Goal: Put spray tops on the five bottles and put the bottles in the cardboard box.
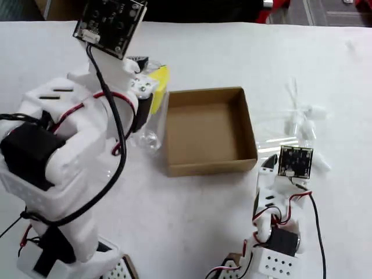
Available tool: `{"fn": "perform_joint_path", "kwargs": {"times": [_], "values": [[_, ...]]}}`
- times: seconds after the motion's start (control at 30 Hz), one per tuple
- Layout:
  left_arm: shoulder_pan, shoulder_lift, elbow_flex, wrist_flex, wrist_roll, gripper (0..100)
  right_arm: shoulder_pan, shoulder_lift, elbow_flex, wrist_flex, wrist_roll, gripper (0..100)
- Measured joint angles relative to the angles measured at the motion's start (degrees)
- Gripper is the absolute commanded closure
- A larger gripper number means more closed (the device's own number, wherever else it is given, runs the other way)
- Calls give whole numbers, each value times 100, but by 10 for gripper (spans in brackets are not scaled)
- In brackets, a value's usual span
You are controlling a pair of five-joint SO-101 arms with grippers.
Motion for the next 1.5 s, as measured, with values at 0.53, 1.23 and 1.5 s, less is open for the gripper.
{"fn": "perform_joint_path", "kwargs": {"times": [0.53, 1.23, 1.5], "values": [[668, -1433, 1099, 18, 114, 980, 0, 0, 0, 0, 0, 983], [273, -4703, 8905, -6778, 114, 980, -141, 0, 0, 0, 0, 983], [229, -2919, 9020, -8826, -695, 980, -158, 0, 0, 0, 0, 983]]}}
